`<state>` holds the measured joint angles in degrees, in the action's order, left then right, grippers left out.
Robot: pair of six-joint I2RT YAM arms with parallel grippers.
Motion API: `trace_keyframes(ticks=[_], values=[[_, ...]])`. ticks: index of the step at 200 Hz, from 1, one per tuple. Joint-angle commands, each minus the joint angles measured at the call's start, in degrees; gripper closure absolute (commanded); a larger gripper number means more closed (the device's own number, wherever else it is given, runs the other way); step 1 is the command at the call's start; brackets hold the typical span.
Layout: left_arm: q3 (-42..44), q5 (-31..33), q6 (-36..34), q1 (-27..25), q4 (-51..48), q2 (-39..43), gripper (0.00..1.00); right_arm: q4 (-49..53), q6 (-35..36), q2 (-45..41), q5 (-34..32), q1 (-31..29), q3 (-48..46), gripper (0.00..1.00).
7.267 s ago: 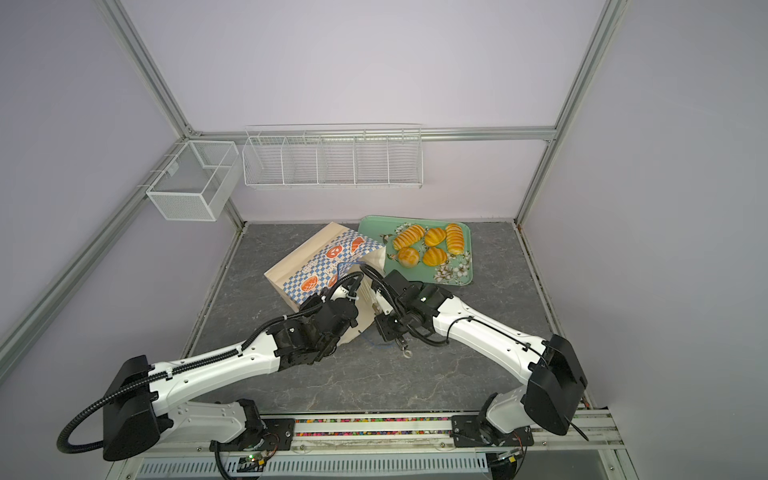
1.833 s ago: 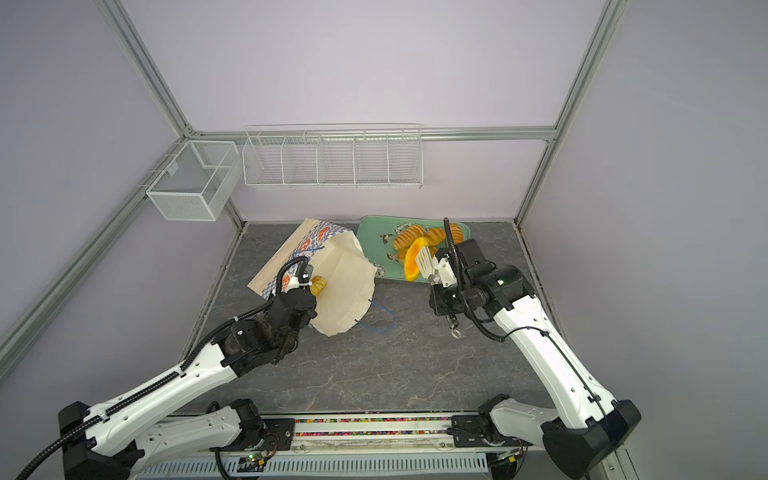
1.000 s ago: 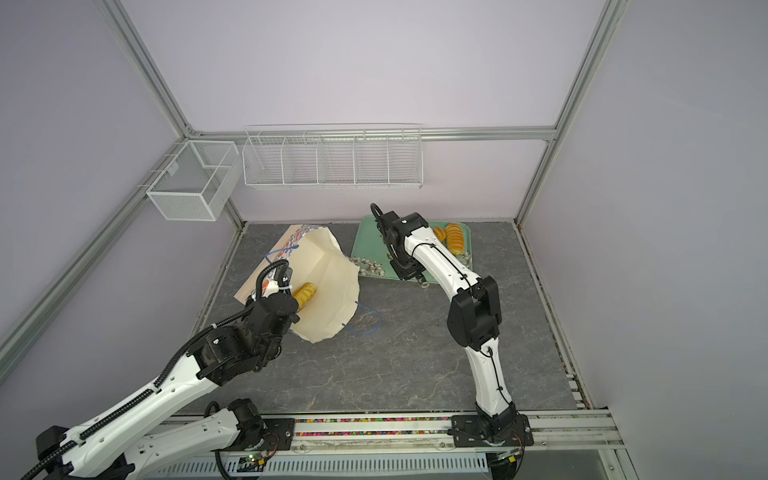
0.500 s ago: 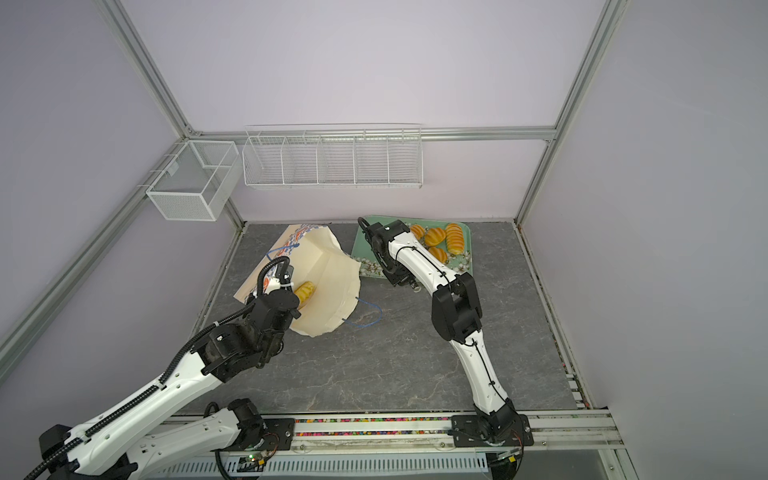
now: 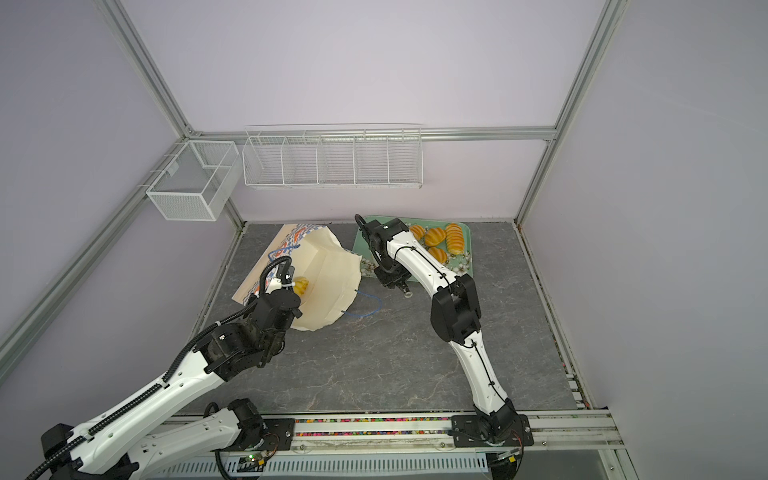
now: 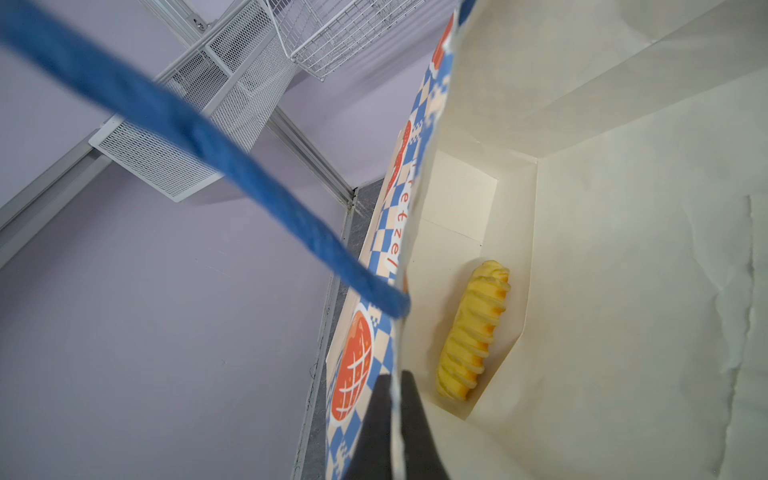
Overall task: Take the fake bread out of the paper bag
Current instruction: 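Lower the bread onto the green tray and open the right tongs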
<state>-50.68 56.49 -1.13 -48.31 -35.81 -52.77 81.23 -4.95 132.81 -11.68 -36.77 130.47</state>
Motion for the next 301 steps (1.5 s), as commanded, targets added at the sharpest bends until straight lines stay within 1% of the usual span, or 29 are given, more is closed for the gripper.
trace_keyframes(ticks=[1,52,70,101,139,169,185,207,240,279,301], values=[[1.01,-0.33,0.77,0.43,-0.53,1.25,1.00,-0.74,-1.80,-1.79,4.38,-1.13,-1.43,0.63],[1.02,-0.41,1.42,0.44,-1.53,1.88,1.00,-2.30,-2.42,-2.03,6.32,-1.86,-4.24,0.66],[0.97,-0.66,1.61,0.42,-1.80,2.21,1.00,-2.24,-1.90,-1.45,4.35,-1.67,-4.07,0.69],[0.84,-0.67,1.58,0.47,-1.85,2.53,1.00,-1.17,-0.63,-0.41,-0.93,-0.66,-2.61,0.73],[0.58,-0.68,1.48,0.46,-1.97,2.45,1.00,-2.08,0.92,0.27,-3.29,2.50,-2.05,0.74],[0.58,-0.77,1.50,0.48,-2.12,2.47,1.00,-1.52,1.54,1.58,-2.50,3.49,1.51,0.74],[0.40,-0.83,1.60,0.42,-2.31,2.33,1.00,-1.46,1.67,1.59,-0.65,3.53,2.89,0.74],[0.09,-0.77,1.70,0.43,-2.93,2.32,1.00,-2.03,1.52,0.01,2.46,3.09,2.39,0.74],[-0.39,-1.78,1.46,0.42,-3.25,2.47,1.00,-3.84,0.71,-4.71,6.54,2.90,-1.84,0.73],[0.68,-7.21,-1.71,0.46,-1.10,3.64,1.00,-5.20,-0.50,-11.66,7.72,1.99,-5.82,0.72],[1.81,-9.99,-3.55,0.42,0.51,4.59,1.00,-6.96,-1.54,-17.65,8.32,1.60,-10.80,0.72]])
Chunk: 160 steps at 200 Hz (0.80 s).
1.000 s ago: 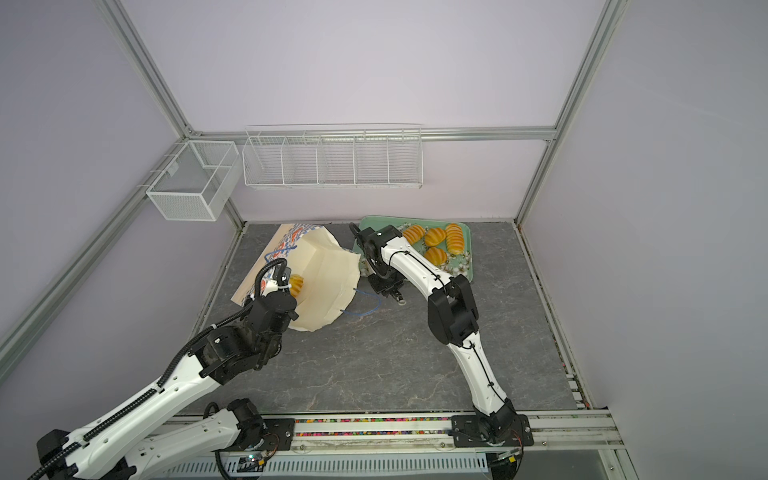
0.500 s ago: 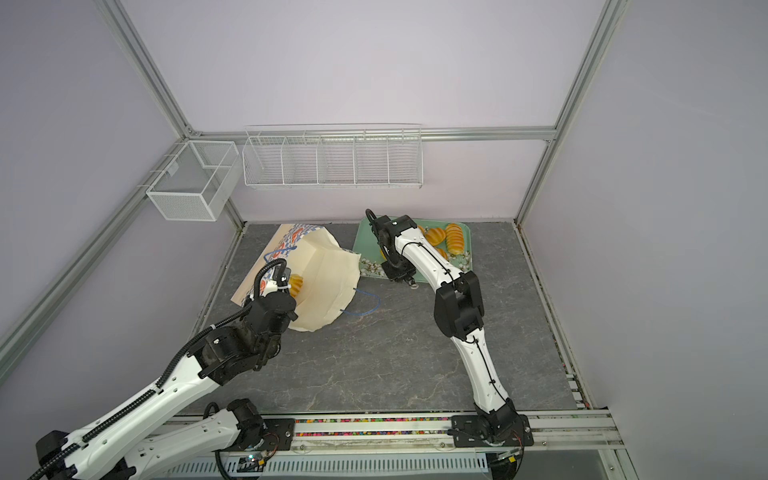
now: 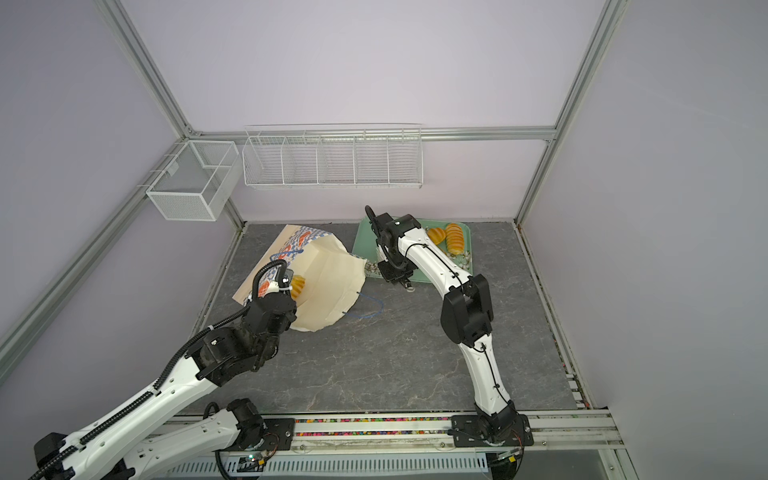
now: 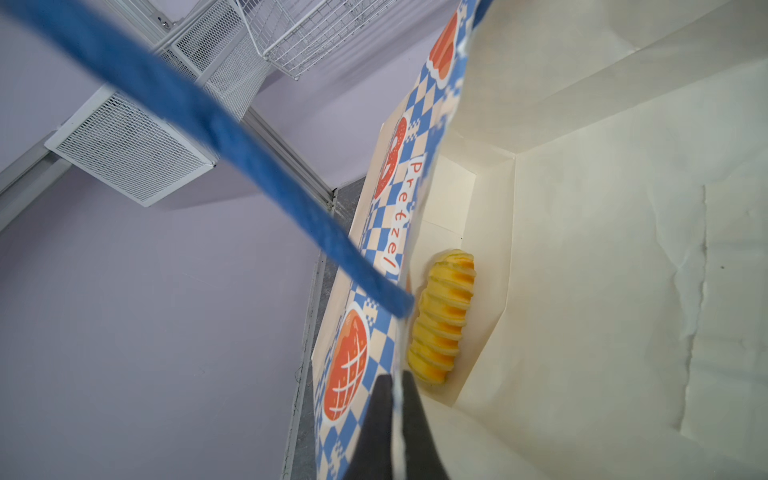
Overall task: Take the fake bread out of the paper bag
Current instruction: 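Lower the bread onto the green tray and open the right tongs, then move the right tongs into the bag while the left gripper tilts it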
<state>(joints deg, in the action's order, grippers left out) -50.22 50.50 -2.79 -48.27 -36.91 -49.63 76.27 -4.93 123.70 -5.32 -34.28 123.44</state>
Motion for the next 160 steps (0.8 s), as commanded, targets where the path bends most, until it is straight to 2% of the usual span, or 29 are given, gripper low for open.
trace_keyframes(ticks=[1,47,97,127,160], values=[[1.40,-4.09,-1.92,0.38,1.63,1.50,1.00,-2.18,-1.61,-8.81,2.01,-0.88,-4.05,0.72],[3.03,-6.93,-3.39,0.43,3.41,1.47,1.00,-8.82,-5.97,-24.34,6.73,-1.28,-21.42,0.73],[3.44,-8.73,-1.03,0.38,4.22,-0.20,1.00,-10.27,-12.02,-41.79,6.94,-4.90,-36.68,0.74],[4.92,-9.25,-1.14,0.42,6.76,-0.56,1.00,-8.09,-16.95,-47.99,3.36,-13.23,-40.75,0.75],[5.85,-10.12,-1.02,0.39,10.23,-1.07,1.00,-8.95,-23.49,-48.88,0.84,-25.64,-41.09,0.76]])
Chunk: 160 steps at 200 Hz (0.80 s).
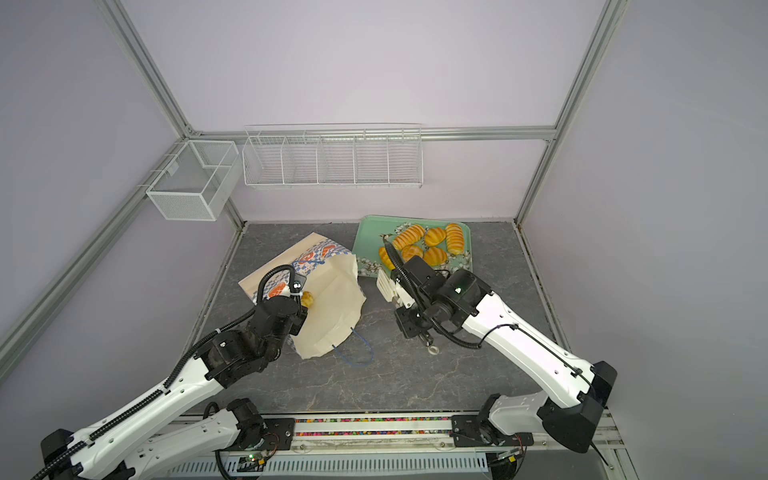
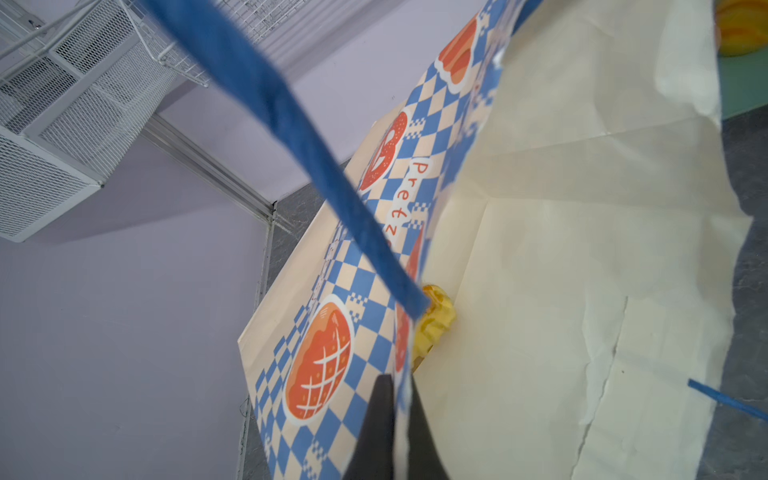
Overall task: Take the fake bread out of the paper bag
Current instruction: 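Move the right tongs into the bag while the left gripper tilts it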
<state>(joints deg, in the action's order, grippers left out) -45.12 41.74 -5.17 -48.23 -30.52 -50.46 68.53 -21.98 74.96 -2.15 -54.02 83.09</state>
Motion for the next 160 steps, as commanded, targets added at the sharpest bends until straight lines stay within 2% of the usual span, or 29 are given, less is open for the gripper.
trace_keyframes(ticks=[1,24,51,63,115,160], values=[[0.75,-1.42,1.37,0.34,3.96,-0.25,1.00,-1.34,-6.60,-0.06,-2.33,-6.22,-0.74,0.76],[1.68,-2.19,1.97,0.35,6.22,-0.43,1.00,-6.80,-8.44,2.54,0.48,-10.56,-1.72,0.76],[0.62,-5.05,2.79,0.38,5.64,-0.43,1.00,-13.20,-9.62,8.19,5.37,-11.67,-2.79,0.76],[-0.11,-6.44,3.34,0.39,4.84,-0.08,1.00,-19.14,-10.99,10.42,7.88,-11.69,-3.61,0.75],[-1.58,-10.44,10.04,0.31,4.05,1.30,1.00,-37.93,-21.62,20.43,19.30,-7.66,-5.90,0.67],[-1.73,-10.33,14.71,-0.11,4.89,1.62,1.00,-46.25,-29.65,27.38,23.38,-5.48,-4.70,0.64]])
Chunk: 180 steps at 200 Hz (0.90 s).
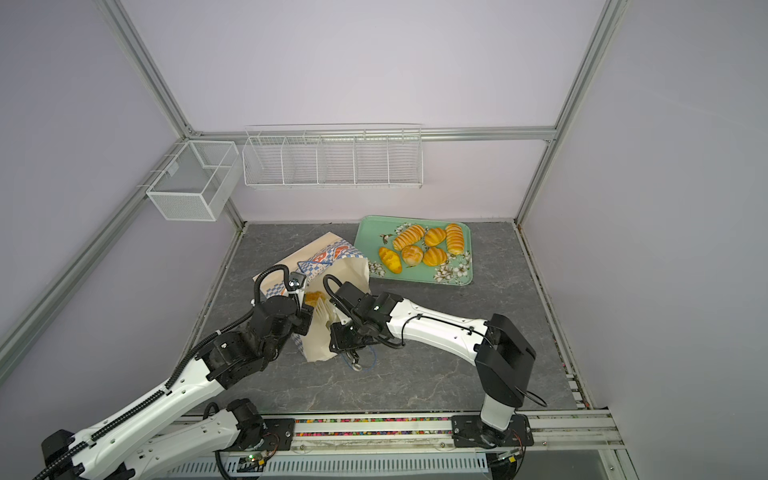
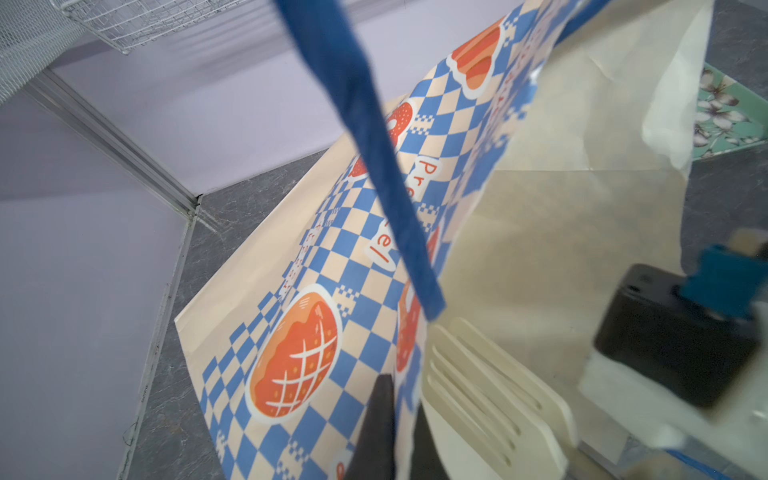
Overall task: Take the fake bread out of the paper bag
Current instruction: 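Move the right tongs into the bag while the left gripper tilts it, then grip the ridged yellow bread with the right tongs and lift it out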
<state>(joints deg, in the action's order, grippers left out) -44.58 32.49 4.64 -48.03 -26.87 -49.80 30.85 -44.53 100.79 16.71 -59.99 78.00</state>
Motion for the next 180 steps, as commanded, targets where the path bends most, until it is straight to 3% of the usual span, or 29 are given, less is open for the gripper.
trace_keyframes(ticks=[1,96,180], values=[[-2.32,-1.06,4.96,-0.26,1.27,0.99,1.00,-8.81,-7.25,1.66,4.58,0.53,0.36,0.64],[-1.76,-1.37,7.51,-0.35,0.84,3.48,1.00,-25.13,-21.80,7.27,10.08,1.79,-4.06,0.56],[0.25,-3.38,8.53,-0.36,1.70,6.29,1.00,-28.12,-23.98,11.34,10.27,4.38,-0.17,0.56]])
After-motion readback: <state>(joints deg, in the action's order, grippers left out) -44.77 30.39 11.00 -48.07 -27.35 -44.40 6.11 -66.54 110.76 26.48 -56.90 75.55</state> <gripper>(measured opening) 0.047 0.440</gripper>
